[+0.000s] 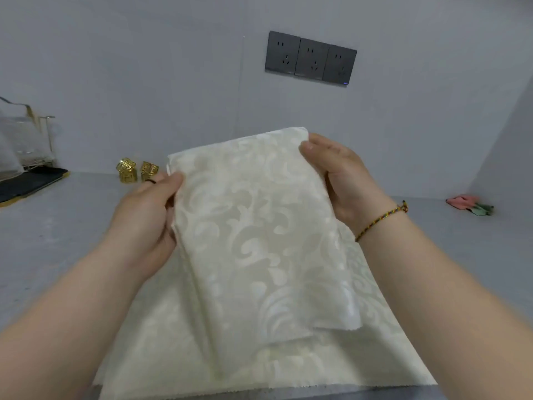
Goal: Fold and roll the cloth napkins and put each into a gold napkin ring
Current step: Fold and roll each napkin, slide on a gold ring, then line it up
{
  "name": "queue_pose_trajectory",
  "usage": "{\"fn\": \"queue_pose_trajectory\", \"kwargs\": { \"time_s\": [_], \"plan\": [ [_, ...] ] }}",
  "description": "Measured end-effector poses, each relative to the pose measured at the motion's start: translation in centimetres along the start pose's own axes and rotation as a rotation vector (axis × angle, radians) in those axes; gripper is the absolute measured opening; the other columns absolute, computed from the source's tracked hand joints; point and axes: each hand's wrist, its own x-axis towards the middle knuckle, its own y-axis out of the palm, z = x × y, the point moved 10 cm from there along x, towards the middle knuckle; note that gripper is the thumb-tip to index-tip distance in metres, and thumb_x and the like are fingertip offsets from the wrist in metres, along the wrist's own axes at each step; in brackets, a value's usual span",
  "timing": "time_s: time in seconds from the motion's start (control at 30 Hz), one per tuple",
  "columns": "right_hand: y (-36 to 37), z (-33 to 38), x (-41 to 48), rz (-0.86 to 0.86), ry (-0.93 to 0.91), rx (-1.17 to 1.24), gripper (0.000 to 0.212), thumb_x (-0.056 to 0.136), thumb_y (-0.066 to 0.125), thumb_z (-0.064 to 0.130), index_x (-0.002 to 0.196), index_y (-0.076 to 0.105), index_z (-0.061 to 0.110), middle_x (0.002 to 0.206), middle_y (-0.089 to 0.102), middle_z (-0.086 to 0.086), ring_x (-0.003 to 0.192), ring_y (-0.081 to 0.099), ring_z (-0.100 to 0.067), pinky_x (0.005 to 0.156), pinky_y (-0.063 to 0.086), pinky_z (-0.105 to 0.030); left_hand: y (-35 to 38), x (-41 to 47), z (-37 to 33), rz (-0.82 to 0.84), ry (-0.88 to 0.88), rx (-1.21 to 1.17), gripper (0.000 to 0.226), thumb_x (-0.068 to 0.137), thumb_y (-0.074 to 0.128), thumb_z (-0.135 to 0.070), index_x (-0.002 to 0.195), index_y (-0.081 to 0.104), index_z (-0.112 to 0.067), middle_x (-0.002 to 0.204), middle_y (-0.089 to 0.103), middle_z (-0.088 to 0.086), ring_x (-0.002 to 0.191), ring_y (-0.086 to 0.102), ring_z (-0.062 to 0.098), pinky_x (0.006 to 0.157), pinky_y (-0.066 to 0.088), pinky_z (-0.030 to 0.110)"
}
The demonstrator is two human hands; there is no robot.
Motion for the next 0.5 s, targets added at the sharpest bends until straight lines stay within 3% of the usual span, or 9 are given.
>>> {"fn": "queue_pose_trajectory", "kwargs": {
  "time_s": [0.2, 0.27, 0.3, 0.37, 0.43, 0.5],
  "plan": [
    [0.0, -4.5, -1.8, -0.072, 0.137, -0.049, 0.024, 0.091, 0.042, -0.002, 0.082, 0.061, 0.010, 0.063, 0.068, 0.002, 0.055, 0.064, -0.009, 0.053, 0.052, -0.019, -1.7, 1.0, 2.7, -0.021, -0.162, 0.275, 0.026, 0.095, 0.042, -0.007, 0.072, 0.053, -0.011, 0.042, 0.058, -0.005, 0.033, 0.052, 0.003, 0.033, 0.042, 0.013],
    [-0.5, -8.1, -2.6, -0.103, 0.254, -0.098, 0.025, 0.091, 0.043, -0.003, 0.078, 0.060, 0.011, 0.062, 0.067, 0.001, 0.052, 0.063, -0.007, 0.052, 0.051, -0.019, -3.6, 1.1, 5.8, -0.046, -0.267, 0.400, 0.016, 0.095, 0.044, -0.007, 0.082, 0.052, -0.013, 0.042, 0.050, -0.002, 0.025, 0.040, 0.001, 0.029, 0.034, 0.009],
    [-0.7, -10.0, -3.2, -0.104, 0.322, -0.117, 0.023, 0.091, 0.043, -0.003, 0.081, 0.059, 0.009, 0.065, 0.066, 0.000, 0.054, 0.063, -0.008, 0.056, 0.052, -0.021, -4.6, 0.9, 7.3, -0.069, -0.328, 0.422, 0.011, 0.094, 0.046, -0.006, 0.097, 0.052, -0.014, 0.050, 0.048, 0.001, 0.025, 0.041, 0.002, 0.029, 0.035, 0.010],
    [-1.2, -13.2, -4.5, -0.124, 0.451, -0.183, 0.023, 0.092, 0.044, -0.003, 0.110, 0.056, 0.004, 0.085, 0.062, 0.000, 0.077, 0.065, -0.017, 0.074, 0.051, -0.028, -6.1, 0.7, 9.5, -0.071, -0.397, 0.465, 0.038, 0.092, 0.048, -0.002, 0.128, 0.041, -0.013, 0.063, 0.049, 0.005, 0.034, 0.049, 0.008, 0.033, 0.043, 0.015],
    [-2.1, -15.5, -5.6, -0.173, 0.546, -0.215, 0.043, 0.092, 0.047, -0.001, 0.134, 0.041, 0.004, 0.121, 0.054, -0.008, 0.099, 0.057, -0.022, 0.082, 0.048, -0.030, -6.7, 0.7, 10.3, -0.039, -0.391, 0.509, 0.056, 0.090, 0.050, 0.001, 0.140, 0.028, -0.013, 0.082, 0.059, 0.008, 0.047, 0.059, 0.012, 0.039, 0.049, 0.018],
    [-2.7, -16.6, -6.0, -0.177, 0.576, -0.257, 0.050, 0.091, 0.049, 0.002, 0.138, 0.035, 0.008, 0.135, 0.041, -0.006, 0.099, 0.051, -0.018, 0.079, 0.045, -0.024, -6.7, 0.9, 10.1, -0.016, -0.352, 0.564, 0.062, 0.089, 0.051, 0.003, 0.142, 0.026, -0.016, 0.119, 0.054, 0.009, 0.060, 0.060, 0.015, 0.043, 0.051, 0.017]
  ]
}}
